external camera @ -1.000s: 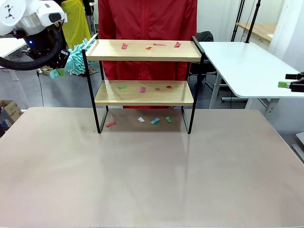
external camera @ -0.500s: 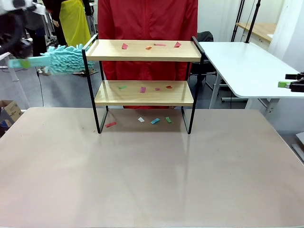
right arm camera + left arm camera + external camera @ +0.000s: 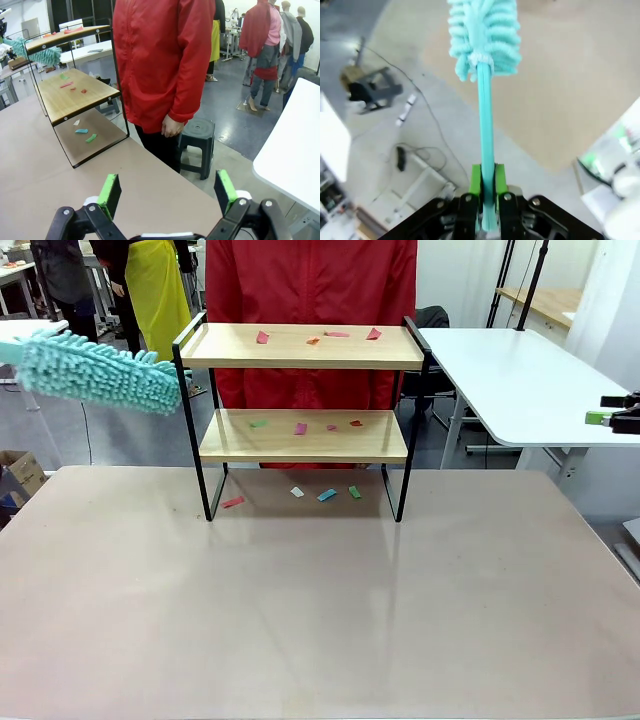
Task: Clean the shelf.
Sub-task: Clean the specific section of the Shelf indicated by the human with the Duster.
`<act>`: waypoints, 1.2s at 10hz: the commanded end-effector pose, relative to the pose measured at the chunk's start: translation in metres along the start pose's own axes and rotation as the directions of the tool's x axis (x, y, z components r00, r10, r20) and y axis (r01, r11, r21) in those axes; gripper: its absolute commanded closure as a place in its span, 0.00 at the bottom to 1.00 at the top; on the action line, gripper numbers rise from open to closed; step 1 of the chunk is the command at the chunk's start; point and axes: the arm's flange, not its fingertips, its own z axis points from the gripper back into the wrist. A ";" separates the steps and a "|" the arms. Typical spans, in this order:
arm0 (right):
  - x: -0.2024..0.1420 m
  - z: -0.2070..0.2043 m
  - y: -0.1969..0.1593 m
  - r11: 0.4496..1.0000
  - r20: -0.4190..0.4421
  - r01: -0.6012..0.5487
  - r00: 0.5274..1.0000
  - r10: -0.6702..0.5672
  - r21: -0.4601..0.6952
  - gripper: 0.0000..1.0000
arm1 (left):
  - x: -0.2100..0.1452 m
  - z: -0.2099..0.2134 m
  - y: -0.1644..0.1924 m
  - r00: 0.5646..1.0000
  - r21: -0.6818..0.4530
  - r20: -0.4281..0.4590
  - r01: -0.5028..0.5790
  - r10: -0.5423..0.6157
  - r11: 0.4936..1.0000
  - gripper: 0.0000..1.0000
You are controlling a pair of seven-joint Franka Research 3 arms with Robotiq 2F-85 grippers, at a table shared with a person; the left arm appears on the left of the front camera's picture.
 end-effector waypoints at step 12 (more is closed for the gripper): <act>0.005 -0.003 0.003 1.000 -0.008 0.016 1.000 -0.016 -0.014 0.00 | -0.020 0.021 -0.138 0.474 -0.068 -0.307 0.854 -0.825 0.516 0.87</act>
